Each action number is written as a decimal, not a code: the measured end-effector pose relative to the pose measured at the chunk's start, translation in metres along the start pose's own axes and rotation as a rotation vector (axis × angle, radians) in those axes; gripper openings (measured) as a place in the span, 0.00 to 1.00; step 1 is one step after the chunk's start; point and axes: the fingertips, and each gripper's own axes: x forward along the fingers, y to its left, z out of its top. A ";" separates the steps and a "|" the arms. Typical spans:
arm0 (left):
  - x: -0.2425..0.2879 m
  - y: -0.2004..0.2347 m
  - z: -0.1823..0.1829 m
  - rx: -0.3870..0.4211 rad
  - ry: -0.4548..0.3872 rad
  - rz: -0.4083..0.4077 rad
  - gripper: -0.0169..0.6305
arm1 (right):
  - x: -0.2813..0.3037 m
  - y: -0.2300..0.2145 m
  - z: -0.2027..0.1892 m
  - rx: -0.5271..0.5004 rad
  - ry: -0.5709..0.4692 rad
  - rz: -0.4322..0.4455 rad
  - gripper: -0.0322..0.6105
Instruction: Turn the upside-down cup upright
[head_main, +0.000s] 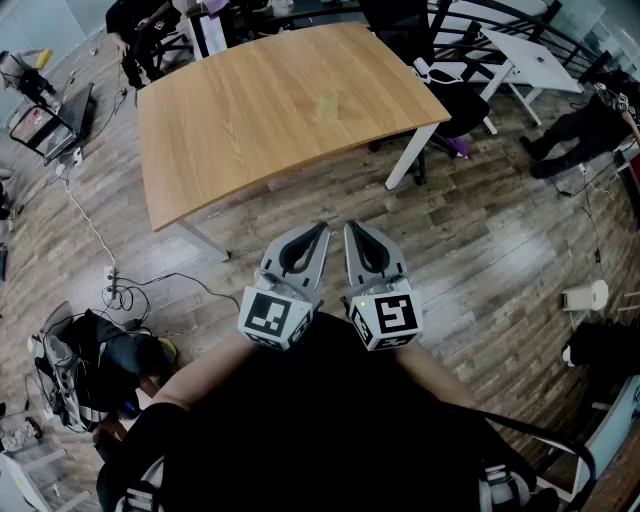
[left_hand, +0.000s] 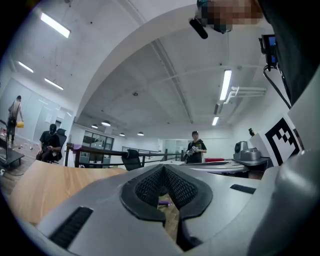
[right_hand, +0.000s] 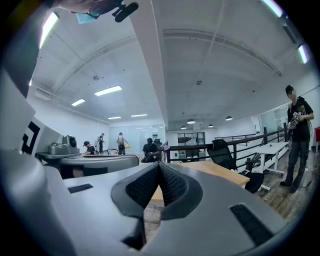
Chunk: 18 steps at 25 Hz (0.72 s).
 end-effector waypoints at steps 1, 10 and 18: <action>0.000 0.004 0.001 0.000 0.001 0.000 0.04 | 0.003 0.002 0.001 0.000 0.001 -0.002 0.07; -0.011 0.038 -0.013 -0.026 0.010 -0.021 0.04 | 0.027 0.019 -0.018 0.019 0.022 -0.055 0.07; 0.023 0.080 -0.038 -0.079 0.046 0.020 0.04 | 0.069 -0.014 -0.037 0.085 0.036 -0.081 0.07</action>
